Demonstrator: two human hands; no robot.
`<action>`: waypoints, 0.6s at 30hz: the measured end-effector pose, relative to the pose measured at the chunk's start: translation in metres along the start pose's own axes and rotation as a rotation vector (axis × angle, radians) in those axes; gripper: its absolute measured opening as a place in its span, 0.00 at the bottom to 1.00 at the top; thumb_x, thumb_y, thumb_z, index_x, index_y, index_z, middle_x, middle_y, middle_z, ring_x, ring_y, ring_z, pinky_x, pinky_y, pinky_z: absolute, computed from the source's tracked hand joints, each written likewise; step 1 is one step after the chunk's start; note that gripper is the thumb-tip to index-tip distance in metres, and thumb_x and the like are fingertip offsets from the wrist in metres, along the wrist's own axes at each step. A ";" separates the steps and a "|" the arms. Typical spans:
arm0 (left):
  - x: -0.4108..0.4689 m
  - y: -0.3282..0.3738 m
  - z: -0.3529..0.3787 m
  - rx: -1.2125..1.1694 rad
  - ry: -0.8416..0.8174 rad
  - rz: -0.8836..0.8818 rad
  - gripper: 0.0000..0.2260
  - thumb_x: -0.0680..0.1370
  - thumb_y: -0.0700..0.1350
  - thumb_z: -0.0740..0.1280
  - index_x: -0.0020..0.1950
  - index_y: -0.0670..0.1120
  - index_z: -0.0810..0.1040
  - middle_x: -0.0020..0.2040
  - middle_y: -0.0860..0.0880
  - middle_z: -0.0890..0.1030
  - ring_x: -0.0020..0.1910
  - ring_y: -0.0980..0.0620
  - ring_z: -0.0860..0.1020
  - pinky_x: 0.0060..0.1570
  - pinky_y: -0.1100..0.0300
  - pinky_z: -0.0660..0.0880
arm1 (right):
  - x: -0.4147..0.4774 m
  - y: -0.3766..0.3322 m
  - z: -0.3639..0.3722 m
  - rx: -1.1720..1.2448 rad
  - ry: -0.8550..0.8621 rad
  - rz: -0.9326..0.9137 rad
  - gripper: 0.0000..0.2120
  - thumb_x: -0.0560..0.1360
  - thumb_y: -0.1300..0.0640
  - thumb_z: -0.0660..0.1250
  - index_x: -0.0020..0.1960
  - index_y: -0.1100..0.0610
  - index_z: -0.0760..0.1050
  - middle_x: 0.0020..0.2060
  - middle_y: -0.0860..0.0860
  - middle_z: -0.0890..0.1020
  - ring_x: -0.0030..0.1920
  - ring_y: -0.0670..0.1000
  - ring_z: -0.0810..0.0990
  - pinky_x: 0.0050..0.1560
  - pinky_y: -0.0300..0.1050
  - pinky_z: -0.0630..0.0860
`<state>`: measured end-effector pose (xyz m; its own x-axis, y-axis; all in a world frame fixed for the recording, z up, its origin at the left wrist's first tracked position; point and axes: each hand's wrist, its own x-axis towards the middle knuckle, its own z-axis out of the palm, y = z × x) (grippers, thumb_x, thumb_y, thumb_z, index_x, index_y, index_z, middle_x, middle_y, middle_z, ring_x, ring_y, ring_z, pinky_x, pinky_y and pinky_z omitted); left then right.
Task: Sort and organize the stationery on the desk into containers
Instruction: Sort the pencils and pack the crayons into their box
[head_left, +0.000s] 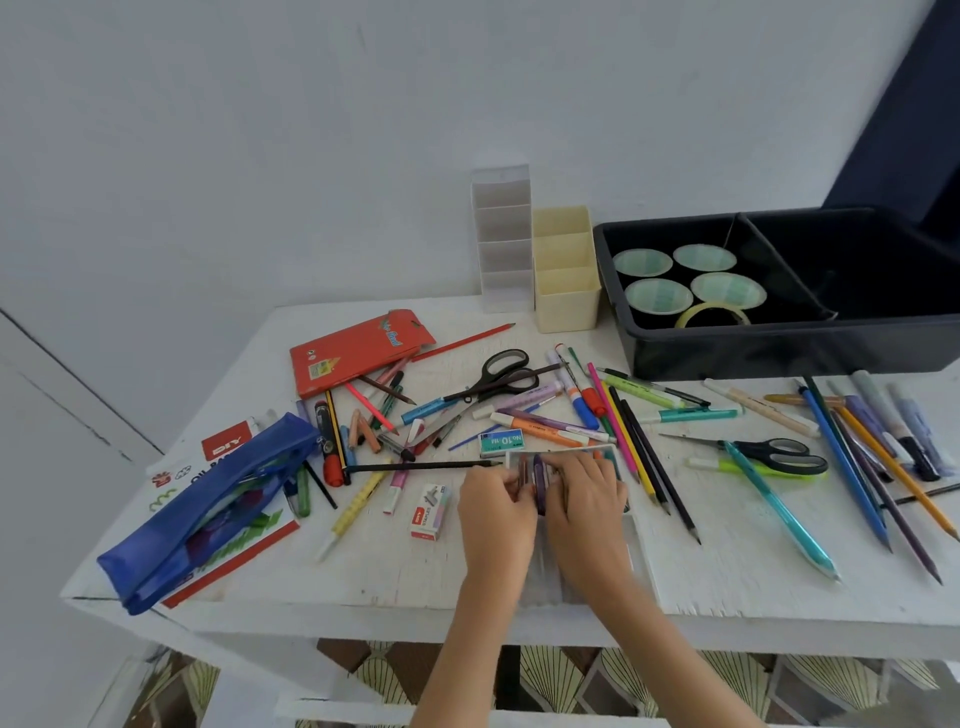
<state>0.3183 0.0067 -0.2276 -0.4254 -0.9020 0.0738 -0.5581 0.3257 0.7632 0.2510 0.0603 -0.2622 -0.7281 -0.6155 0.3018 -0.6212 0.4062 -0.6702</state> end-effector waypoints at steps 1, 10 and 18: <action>-0.001 0.000 0.002 0.036 0.026 0.007 0.08 0.76 0.41 0.67 0.54 0.46 0.80 0.47 0.49 0.81 0.45 0.55 0.79 0.42 0.67 0.75 | 0.000 0.000 0.000 0.003 -0.007 -0.001 0.13 0.75 0.57 0.54 0.53 0.54 0.76 0.52 0.49 0.78 0.52 0.50 0.70 0.52 0.47 0.64; -0.002 -0.010 0.011 0.211 0.057 0.051 0.09 0.79 0.44 0.63 0.56 0.47 0.79 0.54 0.49 0.75 0.51 0.55 0.72 0.44 0.68 0.67 | 0.000 0.001 -0.002 -0.002 -0.013 -0.011 0.10 0.77 0.59 0.56 0.52 0.54 0.75 0.51 0.49 0.77 0.51 0.47 0.67 0.49 0.43 0.58; -0.009 -0.018 0.010 0.200 0.022 0.063 0.13 0.79 0.43 0.62 0.64 0.46 0.76 0.55 0.49 0.72 0.53 0.53 0.72 0.53 0.61 0.73 | 0.000 -0.001 -0.004 -0.032 -0.023 -0.022 0.10 0.76 0.63 0.61 0.54 0.55 0.77 0.52 0.50 0.77 0.54 0.50 0.68 0.49 0.42 0.56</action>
<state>0.3245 0.0117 -0.2486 -0.4497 -0.8832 0.1331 -0.6619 0.4296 0.6143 0.2507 0.0626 -0.2586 -0.7077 -0.6394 0.3006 -0.6462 0.4137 -0.6413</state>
